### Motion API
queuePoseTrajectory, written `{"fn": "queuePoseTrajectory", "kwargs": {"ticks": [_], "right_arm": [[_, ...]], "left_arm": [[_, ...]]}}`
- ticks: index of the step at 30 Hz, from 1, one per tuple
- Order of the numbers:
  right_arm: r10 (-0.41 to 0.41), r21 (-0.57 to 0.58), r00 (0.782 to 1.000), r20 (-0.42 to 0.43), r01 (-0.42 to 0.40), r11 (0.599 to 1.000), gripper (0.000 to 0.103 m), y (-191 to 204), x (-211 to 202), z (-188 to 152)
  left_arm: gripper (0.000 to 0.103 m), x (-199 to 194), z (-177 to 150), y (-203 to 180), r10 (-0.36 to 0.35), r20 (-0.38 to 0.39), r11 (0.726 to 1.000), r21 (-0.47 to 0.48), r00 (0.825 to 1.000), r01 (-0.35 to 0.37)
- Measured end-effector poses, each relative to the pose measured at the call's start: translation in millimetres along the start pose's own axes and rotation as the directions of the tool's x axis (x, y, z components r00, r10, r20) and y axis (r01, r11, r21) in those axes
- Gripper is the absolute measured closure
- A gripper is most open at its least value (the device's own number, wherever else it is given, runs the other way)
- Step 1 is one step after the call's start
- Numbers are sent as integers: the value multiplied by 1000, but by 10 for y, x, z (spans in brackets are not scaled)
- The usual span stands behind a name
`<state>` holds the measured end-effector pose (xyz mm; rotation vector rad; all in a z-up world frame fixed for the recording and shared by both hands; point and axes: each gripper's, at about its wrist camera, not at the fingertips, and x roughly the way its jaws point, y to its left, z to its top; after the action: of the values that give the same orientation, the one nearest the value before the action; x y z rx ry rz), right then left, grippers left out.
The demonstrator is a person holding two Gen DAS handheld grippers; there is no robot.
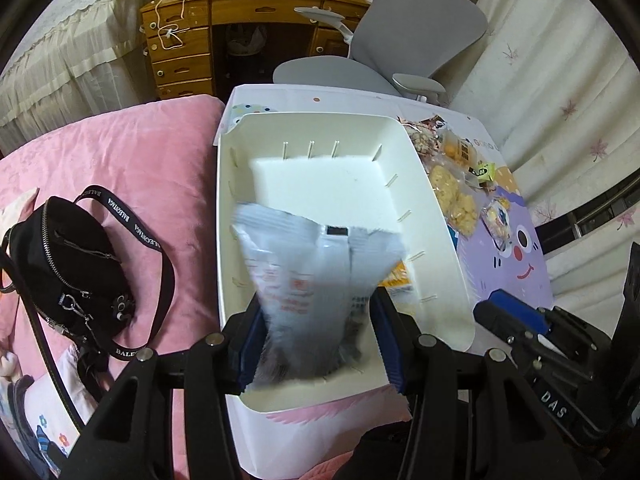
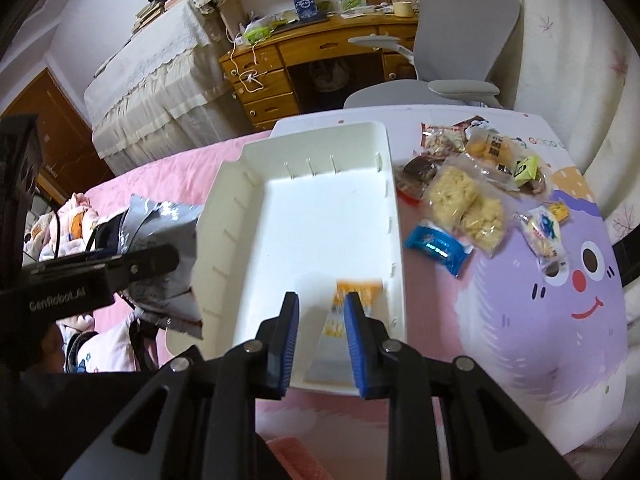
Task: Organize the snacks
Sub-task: 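Carry both packets into the white tray and open both tools, then withdraw both tools from the tray toward the remaining snacks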
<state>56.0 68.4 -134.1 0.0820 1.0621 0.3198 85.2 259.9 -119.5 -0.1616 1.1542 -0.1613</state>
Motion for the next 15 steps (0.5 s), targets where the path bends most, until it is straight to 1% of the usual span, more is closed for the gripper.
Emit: {"fn": "queuePoseTrajectory", "kwargs": {"ticks": [3, 7, 10, 15], "right_arm": [[-9, 18, 1000, 2, 9, 1000, 79, -41, -23, -40], [-21, 44, 1000, -2, 21, 999, 79, -122, -49, -99], [-26, 59, 1000, -11, 26, 998, 79, -165, -68, -152], [-29, 77, 999, -22, 31, 997, 79, -222, -116, -241]], "left_arm": [[27, 8, 5, -53, 3, 9, 1000, 10, 1000, -3], [26, 12, -13, -123, -22, 15, 999, 25, 1000, 22], [26, 37, -43, -181, -29, 0, 999, 35, 1000, 29], [26, 9, -108, -266, -32, -1, 999, 38, 999, 32]]}}
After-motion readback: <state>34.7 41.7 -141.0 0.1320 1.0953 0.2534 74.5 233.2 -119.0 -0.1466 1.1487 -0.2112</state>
